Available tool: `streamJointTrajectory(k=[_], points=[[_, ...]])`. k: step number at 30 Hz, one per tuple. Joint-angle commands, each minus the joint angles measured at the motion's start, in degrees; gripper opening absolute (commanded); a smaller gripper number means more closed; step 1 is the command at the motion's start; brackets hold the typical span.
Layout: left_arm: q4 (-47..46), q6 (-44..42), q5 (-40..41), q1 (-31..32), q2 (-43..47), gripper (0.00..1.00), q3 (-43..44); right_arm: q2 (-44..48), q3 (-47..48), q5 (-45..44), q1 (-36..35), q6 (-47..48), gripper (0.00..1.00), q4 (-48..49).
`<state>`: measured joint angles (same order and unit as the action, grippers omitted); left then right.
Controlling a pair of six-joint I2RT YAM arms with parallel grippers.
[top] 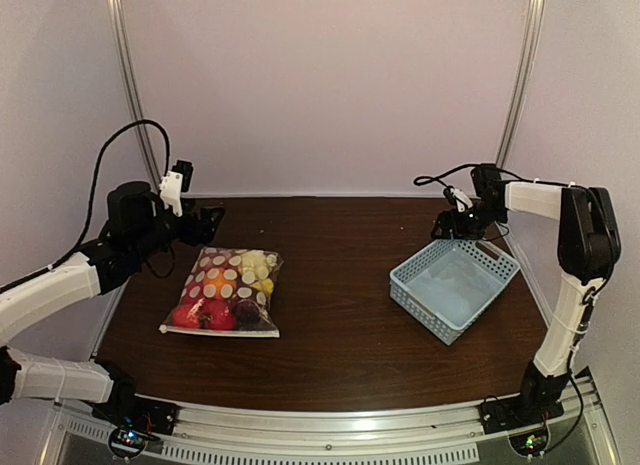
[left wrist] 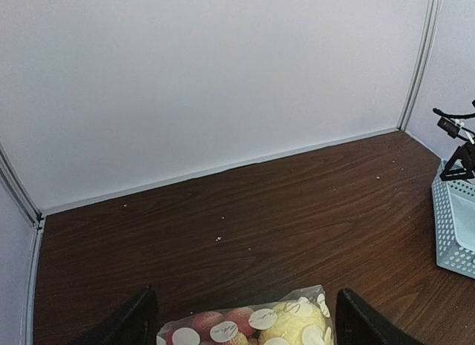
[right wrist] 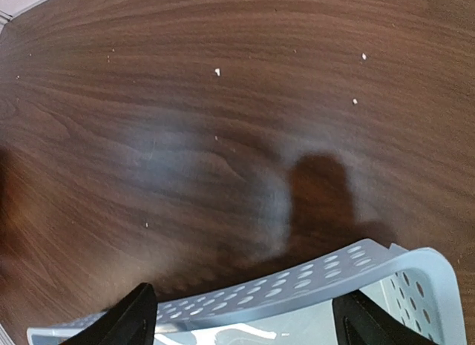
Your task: Open the zip-top bag and remove the fake food
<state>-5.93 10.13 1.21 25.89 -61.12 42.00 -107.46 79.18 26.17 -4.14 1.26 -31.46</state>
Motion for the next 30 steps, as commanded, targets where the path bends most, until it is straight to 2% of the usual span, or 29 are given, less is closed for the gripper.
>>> streamJointTrajectory(k=[1, 4, 9, 15, 21, 24, 26, 29, 30], points=[[-1.3, -0.6, -3.3, 0.1, -0.7, 0.83, 1.4, -5.3, 6.9, 2.3, -2.8, 2.4, 0.81, -1.2], [-1.3, -0.6, -3.7, 0.1, -0.9, 0.83, 1.5, -7.9, 10.4, -0.3, -6.8, 5.8, 0.78, -1.5], [-1.2, -1.2, -4.0, 0.1, -1.6, 0.82, 1.5, -9.9, 13.5, -1.9, -12.0, 8.3, 0.68, -2.6], [-1.2, -2.0, -4.9, 0.2, -2.1, 0.81, 1.5, -7.5, 13.3, -1.4, -12.4, 7.3, 0.74, -3.7], [0.5, -4.5, -7.5, 0.2, -2.4, 0.79, 2.4, 1.0, 11.4, 5.2, -12.5, 9.9, 0.78, -9.3], [10.3, -2.6, -5.1, 1.0, -3.4, 0.75, 6.8, 7.0, 7.4, 8.8, -12.6, 12.8, 0.79, -10.9], [18.4, -1.8, -7.1, 1.2, -4.0, 0.72, 10.0, 11.5, 3.2, 9.5, -13.0, 15.3, 0.79, -9.9], [26.5, -2.0, -10.5, 1.2, -1.8, 0.72, 9.8, 17.9, -4.2, 10.0, -14.2, 20.8, 0.77, -7.2], [28.6, -1.9, -9.4, 1.2, -1.1, 0.73, 9.6, 19.8, -6.8, 9.6, -14.8, 22.2, 0.77, -6.1]])
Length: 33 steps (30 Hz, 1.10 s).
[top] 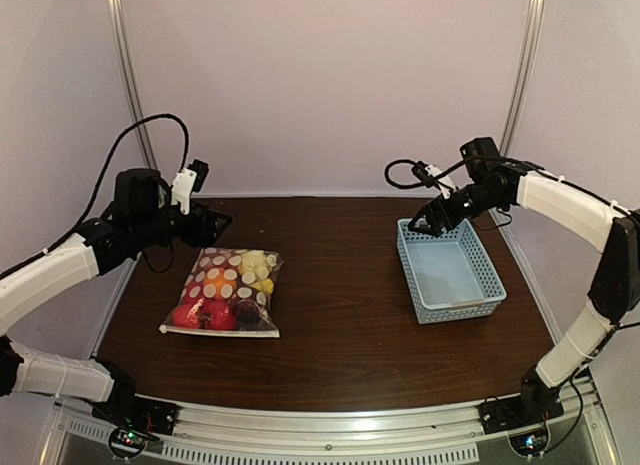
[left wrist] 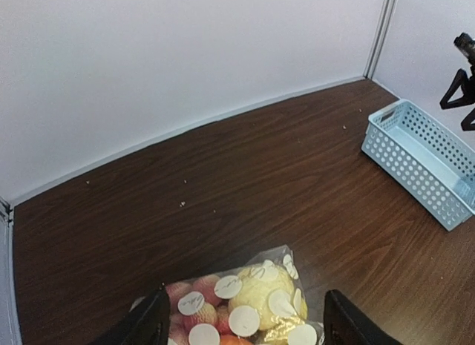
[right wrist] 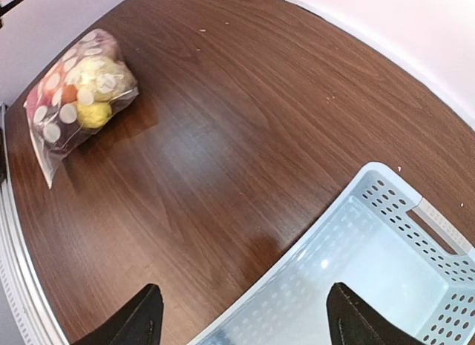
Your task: Open the zip-top bag and remove the fake food
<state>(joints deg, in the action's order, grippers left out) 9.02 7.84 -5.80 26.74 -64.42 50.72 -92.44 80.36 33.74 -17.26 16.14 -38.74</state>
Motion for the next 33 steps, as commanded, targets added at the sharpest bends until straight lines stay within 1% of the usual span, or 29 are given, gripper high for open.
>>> streamJointTrajectory(k=[1, 5, 6, 7, 9, 11, 12, 14, 17, 21, 23, 25, 29, 31, 33], points=[[15.8, 1.8, 0.8, 0.3, 2.6, 0.74, 0.7, 6.2, -10.1, 2.1, -2.5, 8.8, 0.76, 2.0], [24.8, 9.0, 15.9, 0.0, 0.0, 0.80, 2.6, 9.1, -15.4, 2.9, -6.6, 11.0, 0.74, 4.6], [27.0, 10.8, 17.0, -1.0, -1.6, 0.81, 3.4, 9.1, -15.9, 3.6, -7.7, 11.5, 0.74, 4.7], [29.2, 12.5, 15.9, -2.8, -3.2, 0.82, 4.0, 8.9, -16.3, 4.2, -8.8, 12.0, 0.74, 4.5], [30.7, 14.2, 8.8, -8.1, -5.9, 0.83, 3.6, 8.3, -16.1, 4.9, -11.4, 13.2, 0.73, 3.8], [29.6, 14.4, 0.6, -12.9, -7.5, 0.88, 1.8, 7.9, -15.6, 5.4, -13.1, 14.4, 0.73, 2.6], [28.9, 14.9, -1.0, -14.5, -7.9, 0.91, 0.8, 7.9, -15.5, 5.9, -13.8, 14.8, 0.73, 2.3], [27.4, 15.8, -1.0, -16.1, -7.9, 0.97, -0.8, 7.8, -15.5, 6.1, -15.0, 15.0, 0.73, 2.0], [24.6, 15.6, 0.3, -16.7, -7.5, 0.97, -3.2, 7.7, -15.7, 6.0, -16.4, 15.8, 0.73, 1.5], [22.9, 15.0, -0.3, -17.5, -10.6, 0.97, -4.4, 7.5, -16.0, 5.9, -17.9, 16.4, 0.73, 1.5], [21.4, 15.0, -3.5, -17.5, -11.9, 0.97, -5.1, 7.5, -15.9, 5.0, -19.0, 16.6, 0.73, 1.4], [19.0, 15.2, -8.8, -17.5, -12.5, 0.97, -5.9, 7.5, -15.8, 3.7, -19.9, 16.8, 0.73, 1.6], [12.3, 17.7, -19.0, -17.1, -10.5, 0.91, -8.1, 7.2, -15.6, 2.9, -21.3, 17.7, 0.73, 1.0], [8.9, 18.9, -20.3, -15.8, -9.0, 0.90, -9.3, 7.8, -15.5, 3.2, -22.0, 18.5, 0.72, 0.7], [6.6, 19.9, -20.5, -12.7, -9.0, 0.89, -9.8, 8.9, -15.8, 3.5, -22.7, 19.4, 0.72, 1.0]])
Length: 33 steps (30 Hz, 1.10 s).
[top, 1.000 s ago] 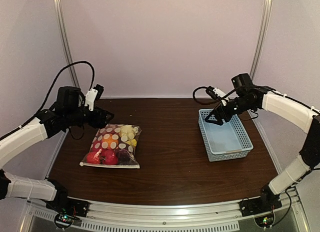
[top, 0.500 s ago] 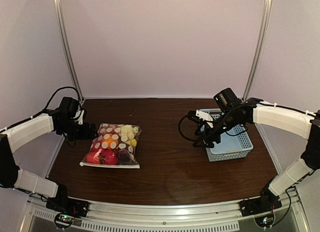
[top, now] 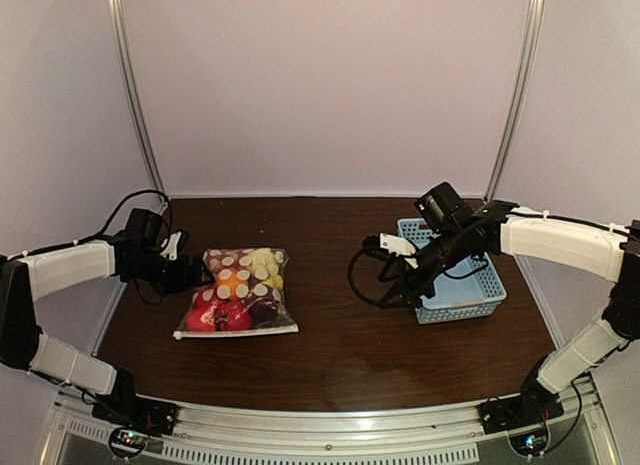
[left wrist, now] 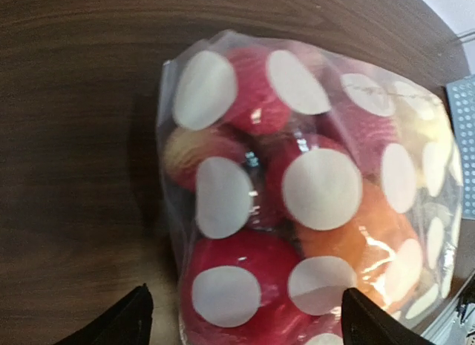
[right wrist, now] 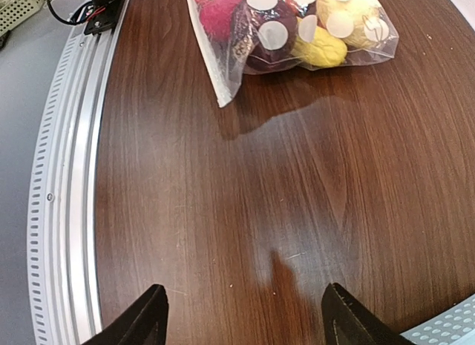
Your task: Open the zip-top bag and remove the fake food
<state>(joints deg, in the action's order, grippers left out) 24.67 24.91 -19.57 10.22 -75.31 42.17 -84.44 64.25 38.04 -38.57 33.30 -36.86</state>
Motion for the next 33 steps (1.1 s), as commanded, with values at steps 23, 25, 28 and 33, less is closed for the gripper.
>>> streamJointTrajectory(k=[23, 25, 28, 33], points=[[-2.0, 0.4, 14.4, 23.6, 12.5, 0.81, 9.2, -4.0, 1.9, -11.1, -12.0, 10.8, 0.58, 6.5], [0.1, 0.7, 17.7, 23.6, 18.2, 0.82, 7.1, -4.0, 0.9, -13.5, -13.4, 12.2, 0.55, 9.8], [3.4, 0.8, 21.5, 23.5, 24.0, 0.82, 5.1, -4.8, 0.0, -17.1, -16.2, 14.8, 0.48, 13.9], [6.9, 1.2, 23.1, 23.5, 25.8, 0.80, 3.9, -8.8, -2.3, -29.3, -23.1, 19.8, 0.38, 19.8]])
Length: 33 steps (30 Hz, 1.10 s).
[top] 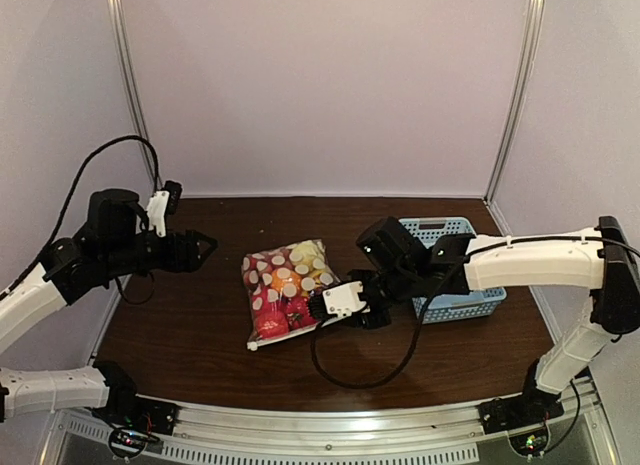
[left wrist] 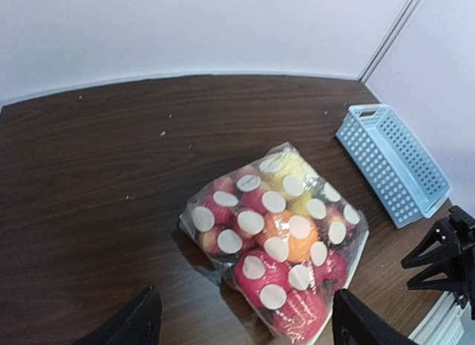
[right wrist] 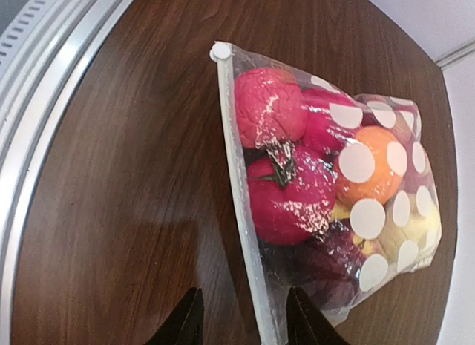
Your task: Open the zip-top bag and remove the fake food
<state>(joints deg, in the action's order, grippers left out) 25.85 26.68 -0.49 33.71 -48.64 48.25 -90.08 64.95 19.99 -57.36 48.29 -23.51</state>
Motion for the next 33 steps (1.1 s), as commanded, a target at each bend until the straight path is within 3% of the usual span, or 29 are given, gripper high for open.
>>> streamJointTrajectory(k=[1, 7, 13, 28, 33], points=[[5.9, -0.3, 3.9, 0.0, -0.8, 0.80, -2.3, -3.6, -4.0, -13.4, -5.6, 5.8, 0.38, 7.9], [6.0, -0.5, 4.5, 0.0, -0.1, 0.80, -3.0, -4.9, -12.0, -24.1, -10.7, 9.2, 0.43, 20.8], [5.9, -0.9, 4.3, 0.0, -1.5, 0.80, -2.3, -9.0, -13.8, -32.5, -11.7, 8.2, 0.44, 31.1], [4.6, -1.2, 3.8, 0.0, -0.1, 0.80, -2.5, -15.9, -11.9, -38.2, -11.9, 6.2, 0.43, 38.2], [4.6, -1.2, 3.5, 0.0, 1.0, 0.80, -2.8, -19.4, -11.6, -45.7, -12.1, 6.9, 0.33, 47.2]])
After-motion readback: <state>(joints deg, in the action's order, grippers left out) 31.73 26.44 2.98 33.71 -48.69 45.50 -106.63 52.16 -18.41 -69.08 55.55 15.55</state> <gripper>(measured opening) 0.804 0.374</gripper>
